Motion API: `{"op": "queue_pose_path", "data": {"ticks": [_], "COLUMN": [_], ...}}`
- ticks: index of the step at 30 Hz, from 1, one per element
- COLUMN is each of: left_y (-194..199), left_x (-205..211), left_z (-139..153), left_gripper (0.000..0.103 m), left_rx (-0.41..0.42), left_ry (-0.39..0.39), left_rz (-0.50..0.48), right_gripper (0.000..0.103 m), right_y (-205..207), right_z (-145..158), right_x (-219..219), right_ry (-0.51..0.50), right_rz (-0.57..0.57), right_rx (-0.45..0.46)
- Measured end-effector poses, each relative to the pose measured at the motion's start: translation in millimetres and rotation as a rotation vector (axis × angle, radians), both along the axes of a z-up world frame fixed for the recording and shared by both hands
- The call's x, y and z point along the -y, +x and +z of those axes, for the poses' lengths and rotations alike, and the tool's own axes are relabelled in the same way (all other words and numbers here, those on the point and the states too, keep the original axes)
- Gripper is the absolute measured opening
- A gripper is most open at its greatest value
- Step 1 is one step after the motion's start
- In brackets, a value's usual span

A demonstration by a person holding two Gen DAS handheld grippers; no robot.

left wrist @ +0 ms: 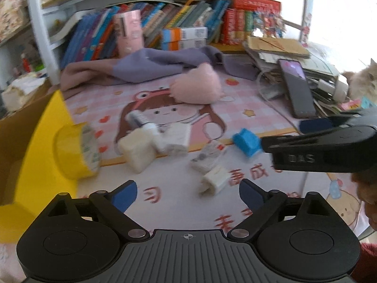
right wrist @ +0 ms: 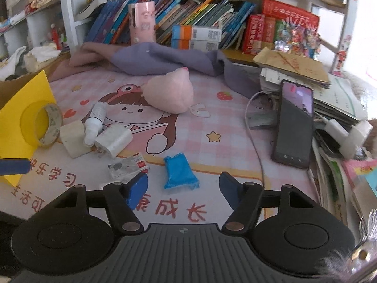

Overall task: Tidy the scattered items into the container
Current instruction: 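Grasp the blue packet with the right tool while the left tool grasps a small white charger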

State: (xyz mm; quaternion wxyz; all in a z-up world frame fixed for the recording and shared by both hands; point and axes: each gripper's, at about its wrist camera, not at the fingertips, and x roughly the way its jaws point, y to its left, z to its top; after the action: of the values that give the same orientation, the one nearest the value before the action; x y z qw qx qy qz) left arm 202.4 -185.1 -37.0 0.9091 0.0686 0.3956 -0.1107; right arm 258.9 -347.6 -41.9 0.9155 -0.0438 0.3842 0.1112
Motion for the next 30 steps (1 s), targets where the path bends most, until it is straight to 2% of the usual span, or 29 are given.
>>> {"op": "queue_pose_path", "data": {"ticks": [4,9,11,18,25,30], "left_y": [9,23,29,45,54,55], "left_x": [17,28,30,31,29,28], "left_z": [-8,-18,-23,-38,-48,-50], "left_gripper": [0.086,0.078,0.071,0.069,0.055,0.052], "left_rx": [-0.024,-0.06,-0.085,-0.141,-0.184,-0.188], "left_ry": [0.011,0.009,0.014,0.008,-0.008,-0.012], "left_rz": [-0.024,-0.01,0.003,0.053,0.075,0.092], "right_gripper": [0.058,0.055,0.055,0.054,0.047,0.045], "right_y": [18,35,40,58,72,74], "right_z": [-11,-23,-27,-38,-47,-49], "right_x": [5,7,6,1,-6,-7], "right_ry": [0.0,0.0,-0.002,-0.021,-0.029,-0.029], "right_rz": [0.042,0.097,0.116,0.184,0.235,0.252], "right_rx": [-0.037,-0.073,-0.082,-0.108,-0.141,-0.145]}}
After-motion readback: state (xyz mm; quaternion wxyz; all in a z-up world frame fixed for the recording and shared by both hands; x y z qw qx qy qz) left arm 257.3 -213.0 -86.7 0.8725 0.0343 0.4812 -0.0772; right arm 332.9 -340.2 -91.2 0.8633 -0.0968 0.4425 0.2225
